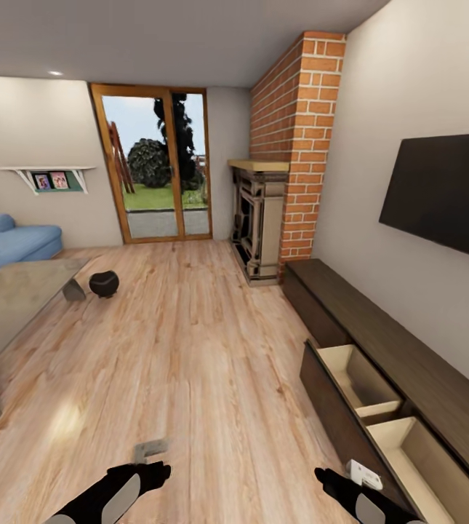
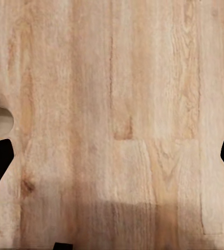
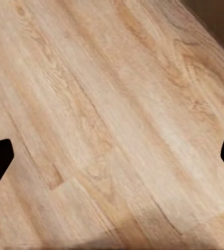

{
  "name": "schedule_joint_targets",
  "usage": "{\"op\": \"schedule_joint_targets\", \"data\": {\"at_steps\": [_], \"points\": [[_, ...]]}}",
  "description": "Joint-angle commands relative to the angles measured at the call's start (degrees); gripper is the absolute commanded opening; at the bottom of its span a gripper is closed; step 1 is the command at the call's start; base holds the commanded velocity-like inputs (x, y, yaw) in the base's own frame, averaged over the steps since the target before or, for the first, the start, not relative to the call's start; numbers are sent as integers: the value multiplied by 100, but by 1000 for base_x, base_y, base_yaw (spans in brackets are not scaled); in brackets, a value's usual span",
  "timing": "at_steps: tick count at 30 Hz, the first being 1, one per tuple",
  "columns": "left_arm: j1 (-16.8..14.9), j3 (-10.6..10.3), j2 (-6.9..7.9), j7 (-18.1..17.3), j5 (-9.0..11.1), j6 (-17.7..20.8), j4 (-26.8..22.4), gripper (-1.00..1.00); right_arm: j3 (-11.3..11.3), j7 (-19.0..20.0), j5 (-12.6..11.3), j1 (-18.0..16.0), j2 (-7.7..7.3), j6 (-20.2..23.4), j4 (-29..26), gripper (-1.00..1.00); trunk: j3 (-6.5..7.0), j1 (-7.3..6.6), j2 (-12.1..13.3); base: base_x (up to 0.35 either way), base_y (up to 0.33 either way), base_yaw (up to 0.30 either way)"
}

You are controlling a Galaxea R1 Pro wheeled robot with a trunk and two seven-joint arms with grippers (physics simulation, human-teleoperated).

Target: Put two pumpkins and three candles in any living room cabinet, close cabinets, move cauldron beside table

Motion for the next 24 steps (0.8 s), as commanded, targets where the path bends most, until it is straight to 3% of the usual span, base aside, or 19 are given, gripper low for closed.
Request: {"op": "schedule_joint_targets", "data": {"at_steps": [1, 9, 24], "points": [[-4, -48, 7, 49, 58, 14, -14, 100, 84, 3, -62, -2, 14, 12, -4, 100, -6, 0, -4, 0, 0, 285], [-5, -48, 6, 49, 64, 13, -13, 100, 177, -584, -63, -2, 70, 10, -46, 100, -4, 0, -4, 0, 0, 289], [-6, -48, 3, 49, 74, 13, -13, 100, 231, -651, -55, -2, 143, 18, -59, 100, -12, 0, -4, 0, 0, 291]]}}
